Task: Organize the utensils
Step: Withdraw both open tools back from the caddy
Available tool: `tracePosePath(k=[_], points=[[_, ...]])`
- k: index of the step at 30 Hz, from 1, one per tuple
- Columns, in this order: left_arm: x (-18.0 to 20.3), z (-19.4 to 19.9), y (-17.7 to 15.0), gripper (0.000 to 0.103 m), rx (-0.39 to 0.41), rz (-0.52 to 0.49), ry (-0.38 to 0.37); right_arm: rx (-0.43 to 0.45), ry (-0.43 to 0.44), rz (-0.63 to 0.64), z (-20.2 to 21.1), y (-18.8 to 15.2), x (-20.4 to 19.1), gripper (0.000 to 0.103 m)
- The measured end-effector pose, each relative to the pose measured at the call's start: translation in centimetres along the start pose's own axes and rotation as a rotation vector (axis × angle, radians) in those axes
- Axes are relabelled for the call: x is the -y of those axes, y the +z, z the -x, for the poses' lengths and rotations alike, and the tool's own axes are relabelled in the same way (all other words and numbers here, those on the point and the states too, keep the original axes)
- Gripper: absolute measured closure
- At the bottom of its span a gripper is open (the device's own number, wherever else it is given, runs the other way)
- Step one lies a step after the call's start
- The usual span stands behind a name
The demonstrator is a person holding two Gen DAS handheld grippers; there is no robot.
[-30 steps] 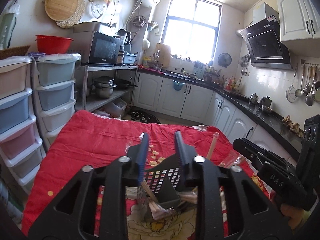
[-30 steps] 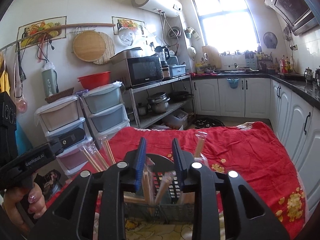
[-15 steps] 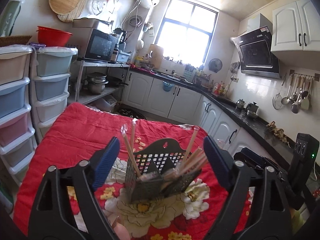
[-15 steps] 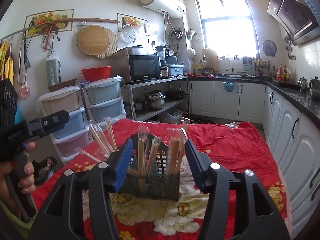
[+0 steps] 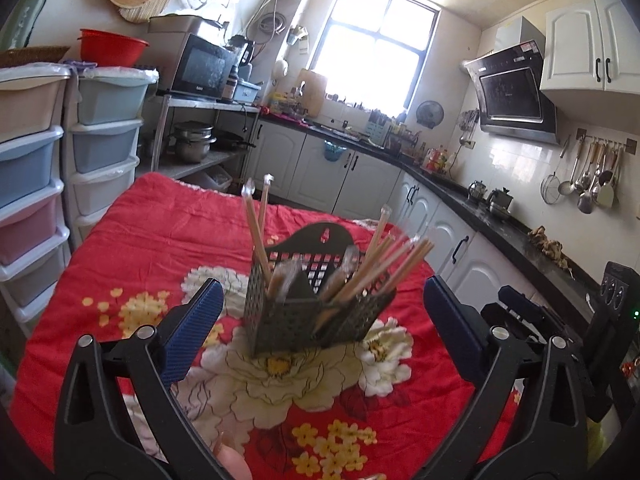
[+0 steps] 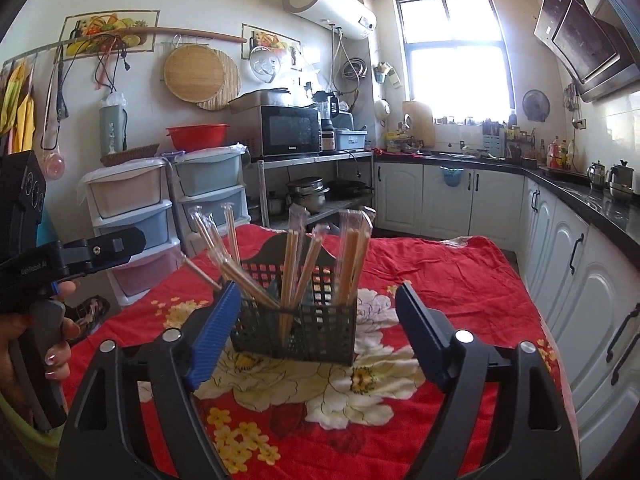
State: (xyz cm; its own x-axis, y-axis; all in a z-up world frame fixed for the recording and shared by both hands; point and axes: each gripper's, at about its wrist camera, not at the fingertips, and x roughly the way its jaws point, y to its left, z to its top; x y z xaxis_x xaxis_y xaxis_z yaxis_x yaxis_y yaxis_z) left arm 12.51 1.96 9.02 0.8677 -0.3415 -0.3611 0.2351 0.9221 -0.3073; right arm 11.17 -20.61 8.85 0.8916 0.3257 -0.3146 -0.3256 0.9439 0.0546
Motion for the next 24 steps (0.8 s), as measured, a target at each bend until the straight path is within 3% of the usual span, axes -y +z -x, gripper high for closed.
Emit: tracePosePath(k=[15,24], points=[[-0.7,-1.2,-6.5,0.011,-0.117,0.007,0.071,-0.088,-0.044,-0.003,-0.5,-5.3,-0.6,0.009],[-0.1,-0.7,-9.7,0.011,-0.073,-0.011,0.133,-0.087,-0.067,-0.072,0.2,-7.8,0.3,0.007]])
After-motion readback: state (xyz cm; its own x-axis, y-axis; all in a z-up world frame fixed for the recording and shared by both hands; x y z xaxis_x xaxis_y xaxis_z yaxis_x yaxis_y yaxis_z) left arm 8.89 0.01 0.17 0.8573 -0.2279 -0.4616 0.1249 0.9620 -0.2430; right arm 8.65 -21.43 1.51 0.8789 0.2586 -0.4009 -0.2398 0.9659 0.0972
